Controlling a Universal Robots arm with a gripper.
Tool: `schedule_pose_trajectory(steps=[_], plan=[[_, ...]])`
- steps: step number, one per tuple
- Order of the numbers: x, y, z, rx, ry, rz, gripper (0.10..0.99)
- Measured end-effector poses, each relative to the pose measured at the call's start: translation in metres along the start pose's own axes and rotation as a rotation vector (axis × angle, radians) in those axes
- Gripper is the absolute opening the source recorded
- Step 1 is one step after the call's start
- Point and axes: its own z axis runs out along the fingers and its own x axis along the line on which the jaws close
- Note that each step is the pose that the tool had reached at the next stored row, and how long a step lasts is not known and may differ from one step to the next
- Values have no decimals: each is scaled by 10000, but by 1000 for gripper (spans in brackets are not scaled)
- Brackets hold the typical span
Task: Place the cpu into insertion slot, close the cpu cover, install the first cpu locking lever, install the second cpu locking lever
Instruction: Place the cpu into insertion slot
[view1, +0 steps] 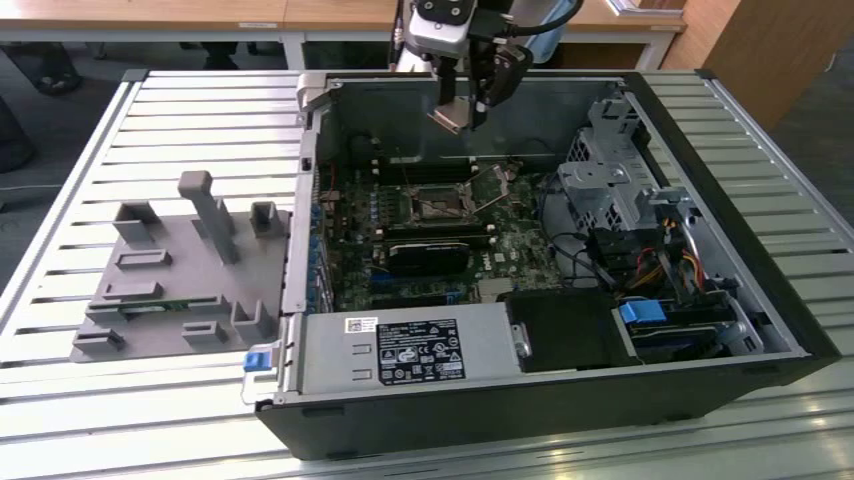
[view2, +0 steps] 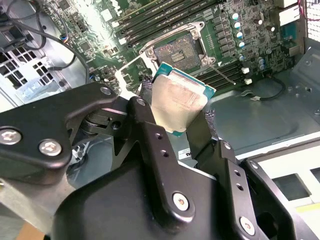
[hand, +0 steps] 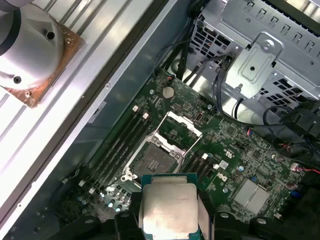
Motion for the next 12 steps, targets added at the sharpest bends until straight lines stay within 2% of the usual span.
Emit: schedule_pose_trajectory(steps=[12], plan=[[0,-1,4,-19,-108,1326,525]])
